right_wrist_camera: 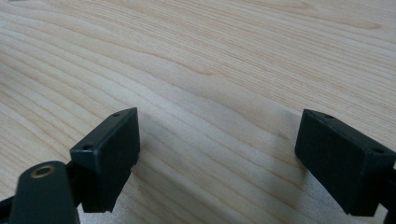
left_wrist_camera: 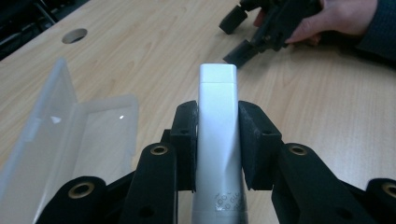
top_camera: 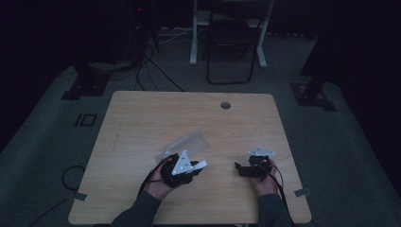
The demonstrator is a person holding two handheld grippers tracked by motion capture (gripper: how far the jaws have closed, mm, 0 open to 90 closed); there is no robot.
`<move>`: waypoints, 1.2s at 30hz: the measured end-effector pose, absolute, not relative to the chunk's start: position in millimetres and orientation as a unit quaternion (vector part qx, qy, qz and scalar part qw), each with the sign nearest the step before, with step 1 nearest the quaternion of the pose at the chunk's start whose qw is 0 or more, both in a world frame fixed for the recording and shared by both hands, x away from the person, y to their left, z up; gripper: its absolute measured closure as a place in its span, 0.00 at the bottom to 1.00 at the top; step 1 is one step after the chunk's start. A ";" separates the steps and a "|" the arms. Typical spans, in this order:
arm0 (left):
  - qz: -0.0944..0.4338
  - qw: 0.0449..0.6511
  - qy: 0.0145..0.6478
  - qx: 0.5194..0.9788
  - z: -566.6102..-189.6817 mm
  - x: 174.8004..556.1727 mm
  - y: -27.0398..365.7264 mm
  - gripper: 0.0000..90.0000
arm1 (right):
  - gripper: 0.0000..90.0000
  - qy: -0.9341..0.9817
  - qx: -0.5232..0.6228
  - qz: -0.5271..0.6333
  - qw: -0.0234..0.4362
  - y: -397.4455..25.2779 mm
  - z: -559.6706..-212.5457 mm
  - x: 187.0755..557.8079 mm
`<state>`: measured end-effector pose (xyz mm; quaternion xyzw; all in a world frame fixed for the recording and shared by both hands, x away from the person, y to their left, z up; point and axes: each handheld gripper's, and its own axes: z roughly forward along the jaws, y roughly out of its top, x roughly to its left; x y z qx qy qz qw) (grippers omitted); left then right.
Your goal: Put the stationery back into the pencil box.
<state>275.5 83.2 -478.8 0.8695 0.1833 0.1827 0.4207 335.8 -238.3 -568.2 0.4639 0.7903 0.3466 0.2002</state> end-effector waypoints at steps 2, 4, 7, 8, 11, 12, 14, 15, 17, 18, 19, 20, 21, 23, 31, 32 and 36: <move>0.184 0.425 0.187 0.866 -479.3 278.8 84.0 0.78 | 0.15 0.790 0.464 0.347 0.200 -238.3 -568.3 335.8; 0.187 0.425 0.194 0.864 -481.2 281.9 83.9 0.78 | 0.15 0.790 0.464 0.347 0.200 -238.3 -568.3 335.8; 0.194 0.424 0.202 0.861 -483.7 285.9 83.5 0.78 | 0.15 0.790 0.464 0.347 0.200 -238.3 -568.3 335.8; 0.196 0.425 0.204 0.860 -484.4 286.7 83.0 0.78 | 0.15 0.790 0.464 0.347 0.200 -238.3 -568.3 335.8; 0.205 0.422 0.207 0.858 -484.9 289.1 82.1 0.78 | 0.15 0.790 0.464 0.347 0.200 -238.3 -568.3 335.8; 0.206 0.423 0.209 0.857 -485.0 290.0 81.8 0.78 | 0.15 0.790 0.464 0.347 0.200 -238.3 -568.3 335.8; 0.208 0.423 0.211 0.856 -485.2 291.8 81.7 0.78 | 0.15 0.790 0.464 0.347 0.200 -238.3 -568.2 335.8; 0.208 0.424 0.212 0.856 -485.4 292.5 81.3 0.78 | 0.15 0.790 0.464 0.347 0.200 -238.3 -568.2 335.8; 0.208 0.424 0.213 0.855 -485.7 293.9 80.8 0.78 | 0.15 0.790 0.464 0.347 0.200 -238.3 -568.3 335.8; 0.209 0.422 0.214 0.856 -485.7 294.4 80.6 0.78 | 0.15 0.790 0.464 0.347 0.200 -238.3 -568.3 335.8; 0.209 0.423 0.214 0.855 -485.9 295.0 80.3 0.78 | 0.15 0.790 0.464 0.347 0.200 -238.3 -568.3 335.8; 0.209 0.423 0.215 0.855 -485.9 295.6 80.1 0.78 | 0.15 0.790 0.464 0.347 0.200 -238.3 -568.3 335.8; 0.208 0.423 0.214 0.856 -486.0 296.4 79.9 0.78 | 0.15 0.790 0.464 0.347 0.200 -238.3 -568.3 335.8; 0.209 0.422 0.214 0.856 -486.2 297.6 79.2 0.78 | 0.15 0.790 0.464 0.347 0.200 -238.3 -568.3 335.8; 0.214 0.420 0.215 0.856 -484.7 300.5 77.1 0.78 | 0.15 0.790 0.464 0.347 0.200 -238.3 -568.3 335.8; 0.215 0.420 0.215 0.855 -484.3 300.9 77.1 0.78 | 0.15 0.790 0.464 0.347 0.200 -238.3 -568.2 335.8; 0.215 0.421 0.217 0.854 -483.6 302.3 76.9 0.78 | 0.15 0.790 0.464 0.347 0.200 -238.3 -568.2 335.8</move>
